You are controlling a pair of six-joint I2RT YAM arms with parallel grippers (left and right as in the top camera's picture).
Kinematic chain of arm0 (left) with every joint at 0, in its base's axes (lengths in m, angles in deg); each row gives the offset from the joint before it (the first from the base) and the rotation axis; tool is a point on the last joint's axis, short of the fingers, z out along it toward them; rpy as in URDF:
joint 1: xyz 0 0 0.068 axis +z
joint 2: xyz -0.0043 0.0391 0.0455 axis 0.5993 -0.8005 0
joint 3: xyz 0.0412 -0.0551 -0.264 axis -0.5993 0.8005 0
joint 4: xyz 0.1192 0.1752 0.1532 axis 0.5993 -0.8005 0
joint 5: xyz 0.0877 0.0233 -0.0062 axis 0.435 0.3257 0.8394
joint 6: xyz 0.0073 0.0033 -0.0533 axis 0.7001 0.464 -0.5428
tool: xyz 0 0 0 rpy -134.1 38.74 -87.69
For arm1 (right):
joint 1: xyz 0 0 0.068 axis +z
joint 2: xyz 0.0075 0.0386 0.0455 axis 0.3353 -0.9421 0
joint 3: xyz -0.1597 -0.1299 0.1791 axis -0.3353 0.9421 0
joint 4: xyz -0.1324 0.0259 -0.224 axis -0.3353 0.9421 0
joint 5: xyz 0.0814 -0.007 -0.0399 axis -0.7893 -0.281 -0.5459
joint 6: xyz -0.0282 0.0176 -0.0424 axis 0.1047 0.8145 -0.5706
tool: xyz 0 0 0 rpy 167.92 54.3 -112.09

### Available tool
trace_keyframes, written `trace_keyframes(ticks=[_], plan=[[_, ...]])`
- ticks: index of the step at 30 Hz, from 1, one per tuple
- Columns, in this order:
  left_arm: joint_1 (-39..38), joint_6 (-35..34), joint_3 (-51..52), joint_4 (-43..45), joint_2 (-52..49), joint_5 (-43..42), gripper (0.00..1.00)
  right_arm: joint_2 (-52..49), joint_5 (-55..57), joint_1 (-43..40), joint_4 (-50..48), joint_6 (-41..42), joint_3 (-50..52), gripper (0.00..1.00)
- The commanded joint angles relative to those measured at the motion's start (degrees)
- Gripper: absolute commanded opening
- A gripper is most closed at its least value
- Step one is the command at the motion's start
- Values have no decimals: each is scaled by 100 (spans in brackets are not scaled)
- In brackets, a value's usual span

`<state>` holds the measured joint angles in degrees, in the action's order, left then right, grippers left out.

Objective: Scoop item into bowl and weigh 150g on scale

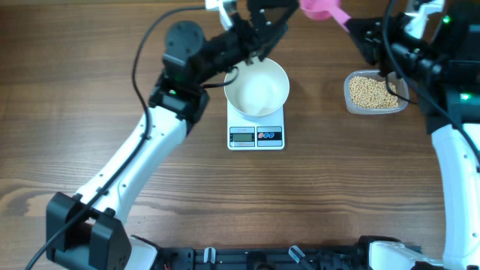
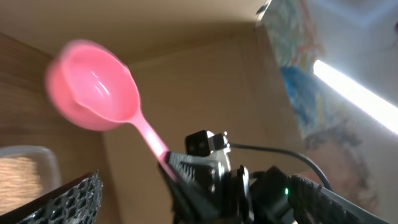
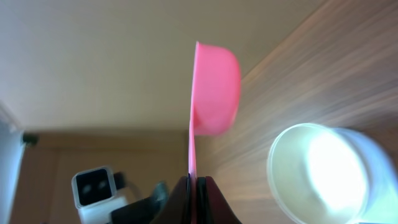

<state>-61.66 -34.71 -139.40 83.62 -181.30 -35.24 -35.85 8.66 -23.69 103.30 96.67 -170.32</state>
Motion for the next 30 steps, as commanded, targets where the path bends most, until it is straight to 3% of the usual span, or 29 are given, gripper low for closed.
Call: trace_keyframes(ticks=[1,6,11,15,25,26,30], plan=[[509,1740,15,-1137,332,-883,100,9,592,-234,739,-1054,-374,5],[946,3829,15,-4164,793,304,100,7,1674,-236,2398,-1961,-1034,5],[1078,5217,15,-6041,1357,1963,100,7,2295,-236,3827,-3021,-1491,5],[1075,5318,15,-6212,1427,1963,100,2,2295,-225,4162,-3733,-1486,4],[1075,5318,15,-6489,1427,1858,100,0,2592,-225,3860,-3724,-1486,4],[1075,5340,15,-6518,1427,1762,95,0,2623,-225,3873,-3722,-1486,4],[1071,5814,15,-6697,1427,1049,53,0,2643,-225,3851,-3722,-1486,4]])
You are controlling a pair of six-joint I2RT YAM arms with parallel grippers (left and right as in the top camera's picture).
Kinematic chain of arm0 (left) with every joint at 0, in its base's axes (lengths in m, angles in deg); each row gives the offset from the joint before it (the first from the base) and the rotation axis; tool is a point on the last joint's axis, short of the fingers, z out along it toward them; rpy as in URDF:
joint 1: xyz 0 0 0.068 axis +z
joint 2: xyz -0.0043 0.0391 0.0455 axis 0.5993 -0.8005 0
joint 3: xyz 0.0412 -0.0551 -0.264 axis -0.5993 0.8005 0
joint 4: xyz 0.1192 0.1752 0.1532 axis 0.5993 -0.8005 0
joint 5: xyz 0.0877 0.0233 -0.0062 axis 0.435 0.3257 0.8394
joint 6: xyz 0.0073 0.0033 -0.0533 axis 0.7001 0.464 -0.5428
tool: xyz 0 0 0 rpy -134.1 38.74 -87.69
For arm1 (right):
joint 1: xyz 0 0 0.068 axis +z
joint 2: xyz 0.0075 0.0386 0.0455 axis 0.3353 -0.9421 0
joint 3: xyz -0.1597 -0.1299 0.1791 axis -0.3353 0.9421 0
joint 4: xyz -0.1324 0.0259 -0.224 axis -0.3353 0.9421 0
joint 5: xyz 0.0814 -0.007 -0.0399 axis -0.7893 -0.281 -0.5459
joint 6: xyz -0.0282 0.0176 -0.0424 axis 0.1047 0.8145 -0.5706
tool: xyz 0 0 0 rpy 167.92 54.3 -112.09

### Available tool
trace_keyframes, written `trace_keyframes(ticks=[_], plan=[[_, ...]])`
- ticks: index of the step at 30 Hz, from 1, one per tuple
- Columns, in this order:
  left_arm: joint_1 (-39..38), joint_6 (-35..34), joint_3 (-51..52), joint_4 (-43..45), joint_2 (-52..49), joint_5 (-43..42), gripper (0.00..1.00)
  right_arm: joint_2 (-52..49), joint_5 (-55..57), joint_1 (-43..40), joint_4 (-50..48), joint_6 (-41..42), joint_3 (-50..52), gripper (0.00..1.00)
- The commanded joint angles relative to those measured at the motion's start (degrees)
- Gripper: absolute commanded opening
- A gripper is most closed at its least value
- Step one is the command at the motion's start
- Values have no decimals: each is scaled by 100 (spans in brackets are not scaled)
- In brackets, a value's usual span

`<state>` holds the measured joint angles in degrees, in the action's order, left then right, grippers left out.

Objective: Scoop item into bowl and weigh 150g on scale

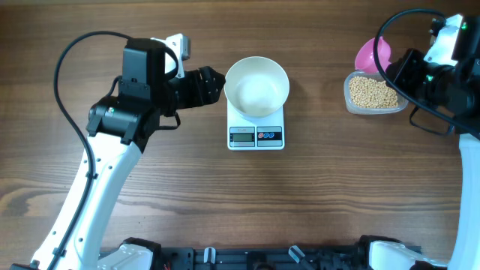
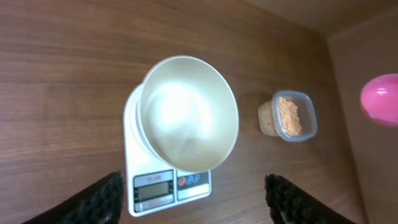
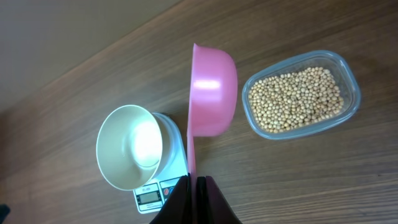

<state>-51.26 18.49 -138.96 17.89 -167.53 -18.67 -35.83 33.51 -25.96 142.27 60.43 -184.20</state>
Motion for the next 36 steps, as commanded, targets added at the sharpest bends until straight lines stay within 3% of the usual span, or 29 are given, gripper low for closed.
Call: trace_keyframes(ticks=[1,2,3,6,10,13,18,23,28,36], plan=[[31,492,-28,-210,52,-619,33,-2,162,2,-52,-101,-98,4],[31,492,-28,-339,52,-619,13,-2,212,2,-52,-103,-98,4],[31,492,-28,-551,52,-619,4,-2,369,2,-50,-107,-98,4],[-13,627,-28,-1117,52,-638,4,0,608,2,-114,-111,-98,4],[-525,1786,-26,-2059,50,-750,4,0,608,2,-560,-111,-98,4],[-960,1764,81,-2162,50,-553,4,0,608,2,-1185,-109,-98,4],[-1569,881,507,-1709,-44,-358,4,0,608,0,-1792,-114,-98,4],[-2505,-284,1174,-866,-118,1193,4,0,627,-11,-1792,-264,-98,4],[-3217,-358,1624,313,-122,2636,4,0,629,-9,-1805,-271,-98,4],[-3226,-616,2133,1268,-479,2708,4,0,623,-9,-1825,-358,-98,4]])
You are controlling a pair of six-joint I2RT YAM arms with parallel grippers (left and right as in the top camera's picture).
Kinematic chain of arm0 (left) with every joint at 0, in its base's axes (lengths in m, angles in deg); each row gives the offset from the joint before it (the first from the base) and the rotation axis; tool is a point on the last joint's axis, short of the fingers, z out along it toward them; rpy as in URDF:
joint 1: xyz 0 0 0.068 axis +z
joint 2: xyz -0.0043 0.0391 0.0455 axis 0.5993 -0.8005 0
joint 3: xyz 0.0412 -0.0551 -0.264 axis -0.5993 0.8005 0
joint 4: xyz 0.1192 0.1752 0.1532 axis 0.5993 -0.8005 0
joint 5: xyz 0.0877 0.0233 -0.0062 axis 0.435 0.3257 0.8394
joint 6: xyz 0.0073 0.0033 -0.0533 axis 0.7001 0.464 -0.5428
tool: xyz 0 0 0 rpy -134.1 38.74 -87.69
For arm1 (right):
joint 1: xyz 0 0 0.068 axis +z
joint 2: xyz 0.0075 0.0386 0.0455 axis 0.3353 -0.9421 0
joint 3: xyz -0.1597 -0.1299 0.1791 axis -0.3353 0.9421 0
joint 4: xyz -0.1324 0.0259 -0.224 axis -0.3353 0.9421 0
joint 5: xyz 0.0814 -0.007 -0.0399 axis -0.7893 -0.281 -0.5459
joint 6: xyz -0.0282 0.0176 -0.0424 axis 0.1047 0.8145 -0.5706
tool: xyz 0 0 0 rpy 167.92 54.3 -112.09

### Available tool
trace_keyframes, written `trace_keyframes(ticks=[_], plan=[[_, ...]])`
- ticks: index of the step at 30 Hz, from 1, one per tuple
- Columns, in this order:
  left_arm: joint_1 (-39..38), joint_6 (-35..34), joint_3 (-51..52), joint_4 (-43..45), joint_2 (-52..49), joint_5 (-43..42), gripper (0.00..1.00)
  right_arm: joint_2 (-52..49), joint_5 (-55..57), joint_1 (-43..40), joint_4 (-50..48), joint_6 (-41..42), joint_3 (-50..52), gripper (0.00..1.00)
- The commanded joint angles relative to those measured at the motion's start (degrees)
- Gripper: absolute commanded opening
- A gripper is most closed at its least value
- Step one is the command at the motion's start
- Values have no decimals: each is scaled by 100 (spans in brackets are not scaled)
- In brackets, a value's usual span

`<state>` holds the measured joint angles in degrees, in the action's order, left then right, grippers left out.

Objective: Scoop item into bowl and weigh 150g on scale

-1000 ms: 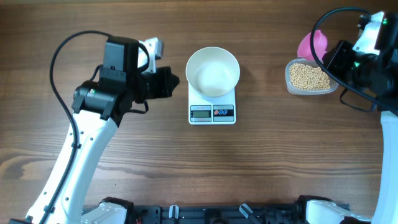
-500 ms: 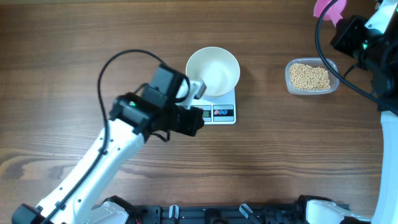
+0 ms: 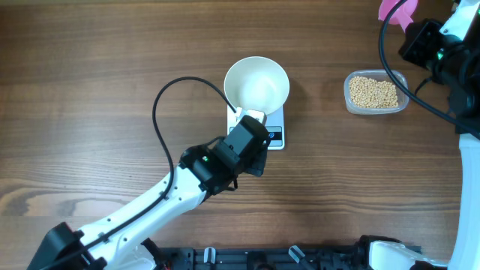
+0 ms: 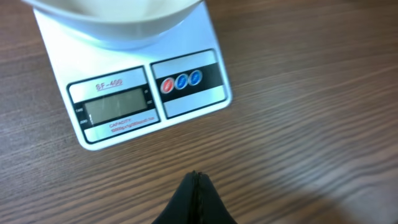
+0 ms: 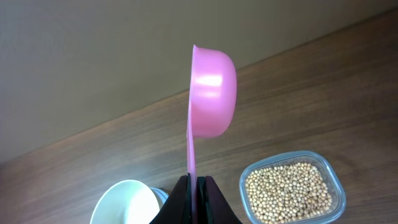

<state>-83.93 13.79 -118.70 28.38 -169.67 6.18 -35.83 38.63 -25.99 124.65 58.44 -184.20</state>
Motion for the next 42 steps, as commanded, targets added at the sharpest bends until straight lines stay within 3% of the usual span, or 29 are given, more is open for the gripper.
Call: trace_keyframes(ticks=[1,5,11,15,25,42], plan=[[39,-146,107,391,-365,195,4,0,111,-7,-79,-166,-98,4],[35,-157,107,951,-861,-251,4,0,96,-7,-85,-216,-98,4],[118,-142,107,1425,-1211,-162,4,0,96,-7,-116,-219,-98,4],[118,-140,107,1471,-1491,407,4,0,98,-7,-195,-306,-98,4],[142,-120,107,1998,-1803,872,4,0,96,-7,-308,-367,-98,4],[289,-120,107,2435,-2184,520,4,0,96,-7,-345,-369,-98,4]])
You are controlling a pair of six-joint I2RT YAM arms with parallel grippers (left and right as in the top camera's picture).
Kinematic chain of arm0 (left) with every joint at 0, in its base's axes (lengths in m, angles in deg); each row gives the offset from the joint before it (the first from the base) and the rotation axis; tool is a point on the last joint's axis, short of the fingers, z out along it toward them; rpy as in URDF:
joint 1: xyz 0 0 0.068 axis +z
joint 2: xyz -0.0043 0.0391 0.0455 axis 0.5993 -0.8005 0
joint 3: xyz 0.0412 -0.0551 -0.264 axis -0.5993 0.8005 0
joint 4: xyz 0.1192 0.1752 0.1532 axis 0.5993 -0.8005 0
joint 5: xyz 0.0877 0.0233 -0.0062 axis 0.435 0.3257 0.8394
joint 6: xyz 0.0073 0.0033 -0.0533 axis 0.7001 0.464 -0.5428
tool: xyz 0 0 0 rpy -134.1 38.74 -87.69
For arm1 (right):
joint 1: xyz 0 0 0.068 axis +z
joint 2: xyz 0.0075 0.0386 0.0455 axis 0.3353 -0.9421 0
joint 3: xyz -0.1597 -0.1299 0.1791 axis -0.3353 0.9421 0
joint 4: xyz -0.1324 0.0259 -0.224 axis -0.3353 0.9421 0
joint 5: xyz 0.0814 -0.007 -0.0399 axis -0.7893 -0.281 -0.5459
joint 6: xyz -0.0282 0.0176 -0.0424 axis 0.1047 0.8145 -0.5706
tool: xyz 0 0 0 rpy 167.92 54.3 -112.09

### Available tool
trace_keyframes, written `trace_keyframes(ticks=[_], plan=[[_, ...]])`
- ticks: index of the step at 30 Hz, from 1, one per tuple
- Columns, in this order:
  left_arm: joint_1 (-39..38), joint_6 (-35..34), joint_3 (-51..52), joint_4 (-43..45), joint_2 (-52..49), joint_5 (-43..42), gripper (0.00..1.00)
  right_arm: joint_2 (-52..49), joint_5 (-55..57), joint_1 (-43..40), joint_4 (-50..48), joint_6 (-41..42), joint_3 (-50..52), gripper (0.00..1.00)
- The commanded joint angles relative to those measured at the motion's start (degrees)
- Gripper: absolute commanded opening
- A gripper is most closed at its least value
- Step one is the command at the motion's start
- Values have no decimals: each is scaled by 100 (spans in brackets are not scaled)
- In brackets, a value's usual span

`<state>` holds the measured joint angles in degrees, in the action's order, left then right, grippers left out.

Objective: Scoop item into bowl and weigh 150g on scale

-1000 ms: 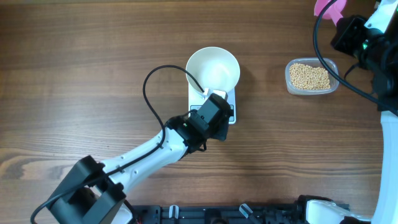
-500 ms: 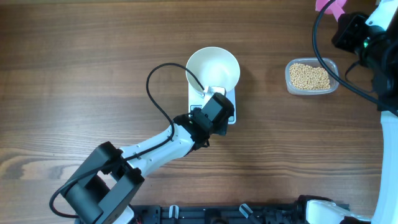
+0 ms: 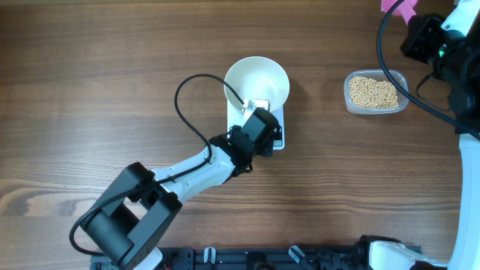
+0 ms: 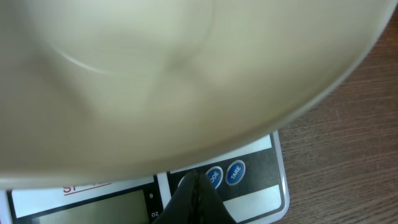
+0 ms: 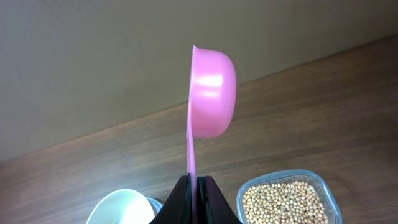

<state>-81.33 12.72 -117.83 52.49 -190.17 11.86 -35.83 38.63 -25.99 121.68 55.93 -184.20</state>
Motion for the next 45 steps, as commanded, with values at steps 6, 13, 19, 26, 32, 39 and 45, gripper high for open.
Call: trace_keyframes(ticks=[6,13,19,26,32,39,45], plan=[[28,-15,20,46,-260,-48,4,0,96,-7,-44,-116,-98,4],[28,-15,20,72,-334,-48,4,0,96,-7,-44,-118,-98,4],[28,-13,20,127,-369,-48,4,0,96,-7,-44,-118,-98,4],[28,-13,20,125,-369,-44,4,0,92,-7,-33,-111,-98,4],[28,-13,20,92,-369,-17,4,0,-81,-7,-28,-111,-98,4],[46,-13,20,-2,-369,-2,4,0,-79,-7,-28,-114,-98,4],[44,-13,20,-2,-369,61,4,0,-81,-7,-28,-114,-98,4]])
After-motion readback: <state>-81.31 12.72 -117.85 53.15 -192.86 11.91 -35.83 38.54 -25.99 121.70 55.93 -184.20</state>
